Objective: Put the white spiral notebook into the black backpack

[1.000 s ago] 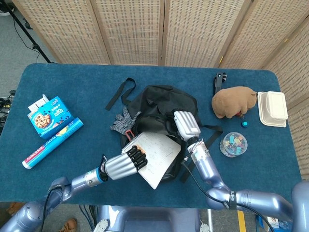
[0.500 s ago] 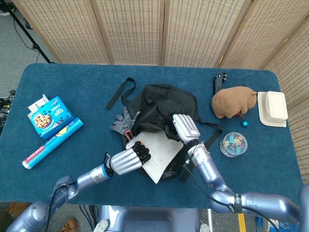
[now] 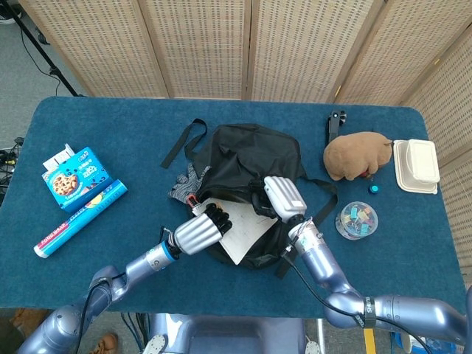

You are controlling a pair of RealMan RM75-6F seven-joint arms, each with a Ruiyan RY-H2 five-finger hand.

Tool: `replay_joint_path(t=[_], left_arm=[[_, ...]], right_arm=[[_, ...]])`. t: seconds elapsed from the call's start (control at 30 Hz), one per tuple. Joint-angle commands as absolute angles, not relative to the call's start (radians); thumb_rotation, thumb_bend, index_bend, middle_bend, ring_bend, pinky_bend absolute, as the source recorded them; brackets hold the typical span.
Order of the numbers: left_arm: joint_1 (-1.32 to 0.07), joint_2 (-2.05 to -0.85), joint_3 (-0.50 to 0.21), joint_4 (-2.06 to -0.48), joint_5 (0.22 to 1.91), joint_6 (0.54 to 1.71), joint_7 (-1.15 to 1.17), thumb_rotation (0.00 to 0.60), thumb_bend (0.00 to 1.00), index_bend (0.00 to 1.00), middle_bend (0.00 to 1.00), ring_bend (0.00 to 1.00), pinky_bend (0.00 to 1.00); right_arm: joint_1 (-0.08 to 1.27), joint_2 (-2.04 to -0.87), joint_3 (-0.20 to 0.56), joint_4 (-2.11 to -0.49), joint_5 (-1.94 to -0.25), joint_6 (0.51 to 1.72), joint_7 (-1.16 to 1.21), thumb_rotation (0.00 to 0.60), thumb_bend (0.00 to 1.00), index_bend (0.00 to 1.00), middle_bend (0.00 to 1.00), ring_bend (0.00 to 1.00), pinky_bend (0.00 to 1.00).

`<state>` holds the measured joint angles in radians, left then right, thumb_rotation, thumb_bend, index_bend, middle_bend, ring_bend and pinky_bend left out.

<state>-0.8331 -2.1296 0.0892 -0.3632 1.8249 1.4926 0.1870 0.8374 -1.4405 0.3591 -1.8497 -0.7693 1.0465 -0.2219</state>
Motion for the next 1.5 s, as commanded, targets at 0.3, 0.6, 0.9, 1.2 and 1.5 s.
replay_joint_path(t=[0.3,0.6,0.9,1.2,1.5], left_arm=[[-0.842,-2.135,0.085,-0.364,1.804,1.444,0.215,0.6,0.52,0.82,0.63,0.52,0.52],[-0.865,-2.153,0.061,-0.362,1.773,1.41,0.208,0.6,0.52,0.82,0.63,0.52,0.52],[-0.871,-2.18,0.025,-0.352,1.725,1.355,0.309,0.6,0.52,0.82,0.67,0.56,0.53],[-0.855,-2.15,0.032,-0.419,1.716,1.335,0.368,0.6,0.52,0.82,0.7,0.57,0.54],[-0.844,-2.122,0.021,-0.486,1.706,1.353,0.405,0.6,0.7,0.86,0.8,0.62,0.57]], right_arm=[[0.835,-1.43,0.356,-1.863,-0.771,1.045,-0.213,0.6,0.64,0.63,0.62,0.34,0.24],[0.837,-1.411,0.352,-1.887,-0.768,1.037,-0.211,0.6,0.64,0.63,0.62,0.34,0.24],[0.841,-1.407,0.347,-1.89,-0.769,1.045,-0.217,0.6,0.64,0.63,0.62,0.34,0.24],[0.841,-1.412,0.337,-1.859,-0.777,1.058,-0.225,0.6,0.64,0.63,0.62,0.34,0.24],[0.839,-1.42,0.334,-1.825,-0.774,1.061,-0.221,0.6,0.64,0.63,0.62,0.34,0.24]])
